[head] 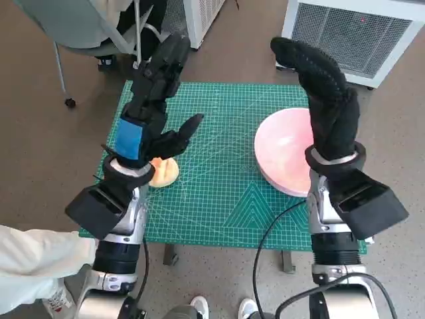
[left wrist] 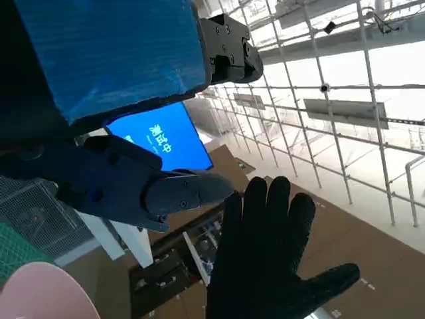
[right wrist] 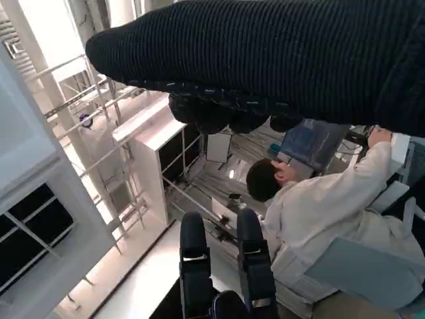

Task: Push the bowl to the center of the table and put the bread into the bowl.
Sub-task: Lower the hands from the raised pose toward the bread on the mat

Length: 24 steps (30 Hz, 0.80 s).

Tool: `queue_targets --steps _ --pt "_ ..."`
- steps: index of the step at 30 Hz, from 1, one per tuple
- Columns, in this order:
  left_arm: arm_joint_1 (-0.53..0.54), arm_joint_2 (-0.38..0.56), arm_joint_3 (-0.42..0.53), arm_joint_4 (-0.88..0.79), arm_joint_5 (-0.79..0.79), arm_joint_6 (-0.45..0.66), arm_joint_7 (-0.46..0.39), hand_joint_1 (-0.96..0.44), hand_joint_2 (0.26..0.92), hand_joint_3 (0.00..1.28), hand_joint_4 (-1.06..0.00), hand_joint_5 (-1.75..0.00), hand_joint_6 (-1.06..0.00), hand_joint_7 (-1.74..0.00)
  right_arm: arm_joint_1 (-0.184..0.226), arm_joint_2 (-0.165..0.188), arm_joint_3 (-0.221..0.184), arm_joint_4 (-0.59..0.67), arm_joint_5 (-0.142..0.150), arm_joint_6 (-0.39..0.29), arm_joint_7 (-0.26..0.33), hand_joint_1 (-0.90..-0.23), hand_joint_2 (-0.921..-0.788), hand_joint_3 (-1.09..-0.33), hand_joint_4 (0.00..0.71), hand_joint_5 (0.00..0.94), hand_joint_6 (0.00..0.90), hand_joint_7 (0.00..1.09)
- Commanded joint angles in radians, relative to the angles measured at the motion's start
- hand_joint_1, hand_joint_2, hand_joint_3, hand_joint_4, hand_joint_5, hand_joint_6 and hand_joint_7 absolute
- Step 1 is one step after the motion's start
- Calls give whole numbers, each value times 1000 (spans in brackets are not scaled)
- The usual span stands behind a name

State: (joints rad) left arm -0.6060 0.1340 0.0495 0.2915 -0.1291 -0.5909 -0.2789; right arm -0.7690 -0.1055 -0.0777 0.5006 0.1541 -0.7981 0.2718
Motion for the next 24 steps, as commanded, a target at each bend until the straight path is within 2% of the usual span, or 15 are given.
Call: queue_targets --steps 1,9,12,15,17,19,24 --pt "-7 3 4 -7 -11 3 -6 -391 921 422 -208 -5 -106 -335 26 4 4 4 3 7 9 -587 -921 -766 352 11 -1 771" --pt "-3 0 3 -12 -9 2 -5 -388 921 423 -210 -5 -111 -335 34 -18 -12 8 9 -2 13 -583 -921 -766 352 12 -1 772" --pt "1 -1 3 -14 -7 -2 -4 -386 921 423 -211 -5 -112 -335 32 -48 -37 41 22 -25 23 -587 -921 -761 356 13 -1 770" --pt "8 1 5 -13 -9 -8 -7 -383 921 422 -214 -6 -115 -335 27 -90 -80 113 27 -72 23 -592 -921 -757 355 12 -1 754" --pt "11 2 7 -11 -11 -12 -8 -382 921 421 -217 -7 -118 -335 26 -116 -106 157 19 -103 10 -589 -921 -765 347 8 -1 739" --pt "16 4 11 -10 -13 -17 -10 -381 921 419 -221 -9 -124 -336 28 -139 -135 194 -2 -122 -25 -583 -921 -777 340 5 -1 730" --pt "22 10 23 7 -25 -32 -18 -379 921 412 -234 -13 -144 -335 44 -182 -193 273 -46 -128 -129 -571 -921 -810 328 1 -1 724"
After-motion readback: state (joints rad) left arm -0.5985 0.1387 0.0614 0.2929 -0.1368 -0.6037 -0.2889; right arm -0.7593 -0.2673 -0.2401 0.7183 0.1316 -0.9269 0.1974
